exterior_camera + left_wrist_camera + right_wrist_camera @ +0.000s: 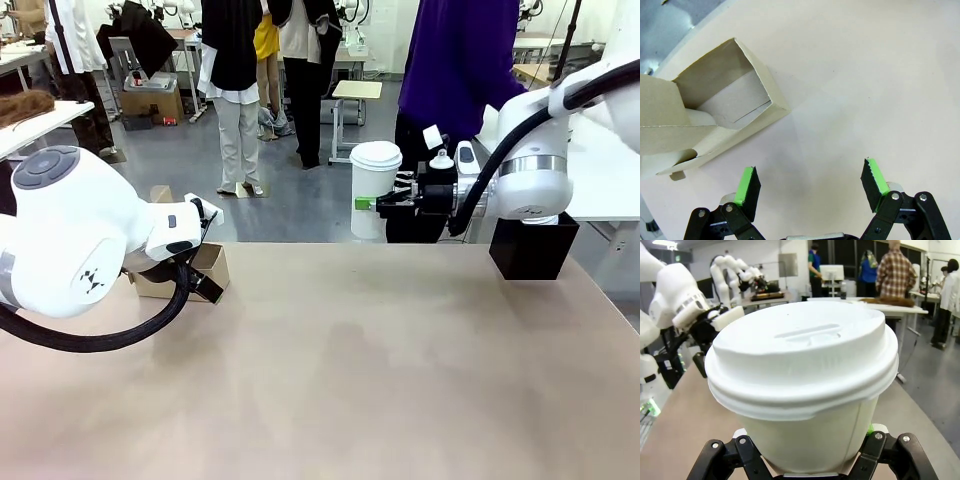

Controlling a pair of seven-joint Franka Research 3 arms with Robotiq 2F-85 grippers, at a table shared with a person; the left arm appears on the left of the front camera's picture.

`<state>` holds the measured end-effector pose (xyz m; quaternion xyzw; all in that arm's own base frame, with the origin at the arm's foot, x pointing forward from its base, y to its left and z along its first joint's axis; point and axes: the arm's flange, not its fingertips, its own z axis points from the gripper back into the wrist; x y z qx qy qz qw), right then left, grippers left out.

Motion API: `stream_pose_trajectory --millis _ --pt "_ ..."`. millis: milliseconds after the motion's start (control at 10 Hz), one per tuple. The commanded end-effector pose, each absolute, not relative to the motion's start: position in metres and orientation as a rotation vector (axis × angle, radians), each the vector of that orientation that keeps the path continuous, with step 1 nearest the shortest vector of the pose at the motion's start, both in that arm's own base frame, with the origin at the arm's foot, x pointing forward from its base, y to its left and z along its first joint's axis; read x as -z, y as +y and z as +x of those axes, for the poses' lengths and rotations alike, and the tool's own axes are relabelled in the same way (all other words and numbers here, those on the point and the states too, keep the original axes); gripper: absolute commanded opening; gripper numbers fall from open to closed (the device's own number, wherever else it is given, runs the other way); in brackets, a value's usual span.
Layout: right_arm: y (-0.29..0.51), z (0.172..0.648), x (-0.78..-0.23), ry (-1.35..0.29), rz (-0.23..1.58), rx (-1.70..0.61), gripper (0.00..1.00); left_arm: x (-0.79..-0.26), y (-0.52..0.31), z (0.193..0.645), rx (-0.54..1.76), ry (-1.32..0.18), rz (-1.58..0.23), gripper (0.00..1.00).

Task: Pour a drink into a cup and package it in a carrier.
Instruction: When a person places the Paper Cup Lid on the 600 ml Paper Cup , lift the 600 ml Paper Cup.

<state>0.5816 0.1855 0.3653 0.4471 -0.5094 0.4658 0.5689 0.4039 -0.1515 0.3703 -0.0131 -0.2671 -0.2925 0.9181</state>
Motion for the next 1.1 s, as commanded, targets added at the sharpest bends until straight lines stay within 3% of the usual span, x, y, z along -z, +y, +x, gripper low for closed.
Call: stream_pose_trajectory --millis 0,500,700,1000 --pt "0.17 0.551 -0.408 -1.19 1.075 -1.052 0.81 -0.371 -0.151 0.404 0.601 -0.55 -0.029 1.0" --pt "0.12 0.504 -0.501 -1.281 0.915 -0.915 0.81 -0.371 -0.151 0.404 0.601 -0.55 -0.029 1.0" --pt "0.11 0.501 -0.512 -1.283 0.878 -0.856 0.81 -0.371 -0.151 0.404 0.601 -0.55 -0.029 1.0" --pt "0.11 0.505 -0.51 -1.292 0.9 -0.944 0.81 -0.371 -0.151 0.404 0.601 -0.55 -0.029 1.0"
